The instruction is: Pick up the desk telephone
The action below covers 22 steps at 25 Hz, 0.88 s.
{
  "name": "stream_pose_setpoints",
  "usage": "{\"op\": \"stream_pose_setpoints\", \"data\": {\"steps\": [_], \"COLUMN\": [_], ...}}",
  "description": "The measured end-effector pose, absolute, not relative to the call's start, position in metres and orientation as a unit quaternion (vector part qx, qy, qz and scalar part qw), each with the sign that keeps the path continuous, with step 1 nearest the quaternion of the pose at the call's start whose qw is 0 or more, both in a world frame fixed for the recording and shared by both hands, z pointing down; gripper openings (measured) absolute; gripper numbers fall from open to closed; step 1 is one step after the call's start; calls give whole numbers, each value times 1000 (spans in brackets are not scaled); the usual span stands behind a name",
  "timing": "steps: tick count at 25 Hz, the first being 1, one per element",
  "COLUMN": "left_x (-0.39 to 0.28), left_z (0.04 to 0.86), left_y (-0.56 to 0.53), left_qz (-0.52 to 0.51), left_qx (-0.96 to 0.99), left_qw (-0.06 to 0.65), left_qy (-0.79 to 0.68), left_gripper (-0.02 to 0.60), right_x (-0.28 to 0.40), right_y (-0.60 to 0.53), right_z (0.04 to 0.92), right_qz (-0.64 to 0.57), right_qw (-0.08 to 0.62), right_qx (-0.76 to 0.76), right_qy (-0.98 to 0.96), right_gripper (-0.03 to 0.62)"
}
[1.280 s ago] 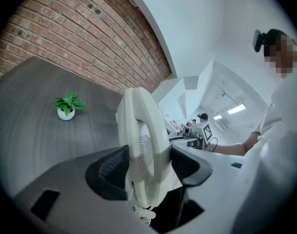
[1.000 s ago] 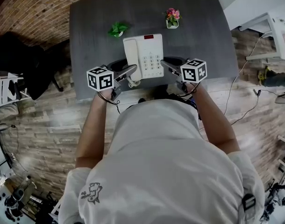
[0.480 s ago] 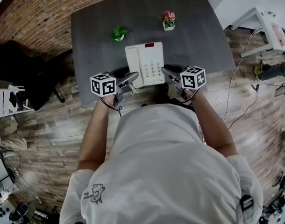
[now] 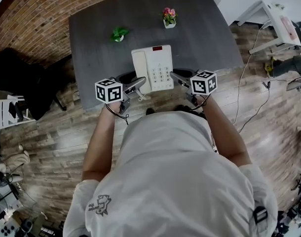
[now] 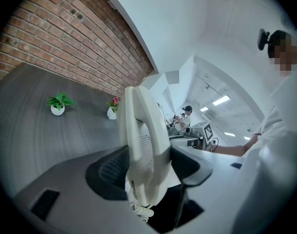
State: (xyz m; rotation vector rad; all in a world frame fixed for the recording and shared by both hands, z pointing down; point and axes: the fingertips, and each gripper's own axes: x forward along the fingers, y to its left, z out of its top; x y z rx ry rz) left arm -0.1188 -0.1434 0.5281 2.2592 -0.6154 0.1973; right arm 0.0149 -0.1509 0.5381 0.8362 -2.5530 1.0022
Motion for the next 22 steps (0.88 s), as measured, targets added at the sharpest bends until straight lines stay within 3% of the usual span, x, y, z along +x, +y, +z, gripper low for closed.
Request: {"op": "stream_pose_setpoints", "data": {"steps": [12,22], "left_x": [-26,-7], "left_z": [528,526], "left_y": [-127,-120], "left_qz": [83,63], "left_qx": [873,851], "left_qw": [394,416], "left_qy": [-274,-314], "left_gripper": [284,282], "right_x": [107,124], "right_y": [-144,-152], "right_z": [541,536], "right_qz": [353,354], "right_qw": [137,154], "right_qx": [254,219], "right_qy": [-890,-896], "right_gripper": [74,72]}}
